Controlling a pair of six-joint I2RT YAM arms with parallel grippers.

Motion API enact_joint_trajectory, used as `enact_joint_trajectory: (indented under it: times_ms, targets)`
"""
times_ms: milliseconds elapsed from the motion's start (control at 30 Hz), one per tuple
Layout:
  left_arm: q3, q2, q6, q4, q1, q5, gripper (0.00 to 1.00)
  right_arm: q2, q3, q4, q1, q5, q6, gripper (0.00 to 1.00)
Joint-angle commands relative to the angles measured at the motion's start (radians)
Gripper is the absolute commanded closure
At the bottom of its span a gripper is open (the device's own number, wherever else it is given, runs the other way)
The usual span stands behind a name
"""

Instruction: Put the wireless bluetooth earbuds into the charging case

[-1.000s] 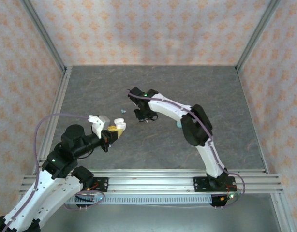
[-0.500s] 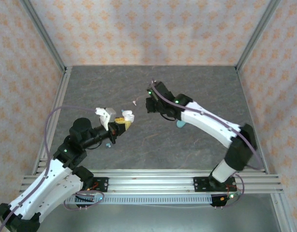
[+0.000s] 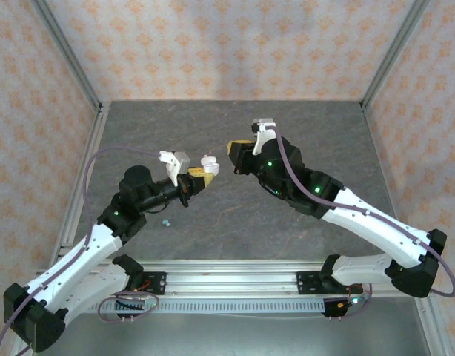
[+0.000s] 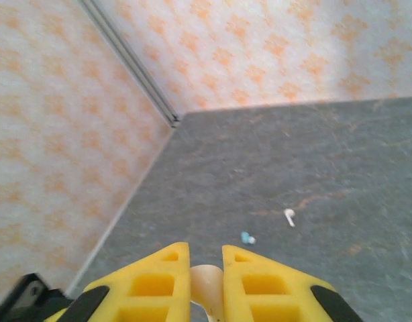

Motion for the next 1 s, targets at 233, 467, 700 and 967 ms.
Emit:
enact_joint_trajectory:
  times_ms: [233, 467, 700, 967]
  targets:
    - [0.020, -0.006, -0.006, 0.119, -0.035, 0.016, 1.00, 0.017, -0.029, 0.225, 0.031, -0.165, 0.022, 0.85]
    - [0.042, -0.006, -0.002, 0.110, -0.041, 0.010, 1.00, 0.042, -0.036, 0.208, 0.047, -0.184, 0.013, 0.85]
    - [0.046, -0.013, -0.004, 0.107, -0.045, -0.001, 1.00, 0.044, -0.042, 0.186, 0.055, -0.183, 0.001, 0.85]
    - [0.045, -0.032, -0.008, 0.106, -0.047, -0.011, 1.00, 0.031, -0.059, 0.177, 0.055, -0.165, -0.021, 0.85]
